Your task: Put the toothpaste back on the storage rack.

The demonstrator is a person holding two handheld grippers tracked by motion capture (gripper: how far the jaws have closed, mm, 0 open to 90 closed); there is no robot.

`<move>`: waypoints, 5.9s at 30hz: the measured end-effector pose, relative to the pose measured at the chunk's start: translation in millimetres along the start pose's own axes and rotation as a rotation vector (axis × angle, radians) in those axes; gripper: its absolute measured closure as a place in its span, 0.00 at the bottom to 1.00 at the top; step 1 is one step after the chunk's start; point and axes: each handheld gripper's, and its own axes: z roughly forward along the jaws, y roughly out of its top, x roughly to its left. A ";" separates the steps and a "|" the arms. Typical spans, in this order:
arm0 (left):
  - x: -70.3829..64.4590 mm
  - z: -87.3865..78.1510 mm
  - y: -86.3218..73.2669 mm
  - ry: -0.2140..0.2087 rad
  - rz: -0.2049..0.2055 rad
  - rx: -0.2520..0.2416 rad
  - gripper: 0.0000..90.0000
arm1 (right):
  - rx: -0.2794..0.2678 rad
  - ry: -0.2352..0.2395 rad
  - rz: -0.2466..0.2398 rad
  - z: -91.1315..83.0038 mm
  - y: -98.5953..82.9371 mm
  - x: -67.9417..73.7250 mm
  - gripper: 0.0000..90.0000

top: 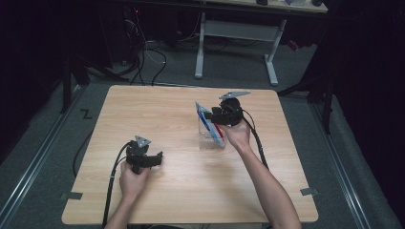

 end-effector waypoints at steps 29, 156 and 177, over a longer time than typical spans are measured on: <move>-0.1 0.2 0.0 0.000 -0.001 -0.002 0.17 | -0.107 -0.071 0.053 -57.2 -12.8 -22.3 0.58; -0.2 0.2 0.1 0.000 -0.002 -0.003 0.17 | -0.166 -0.068 0.194 -125.9 -122.2 -11.8 0.56; -0.3 0.2 0.1 0.001 -0.002 -0.003 0.17 | -0.168 -0.090 0.232 -114.4 -146.1 -15.0 0.57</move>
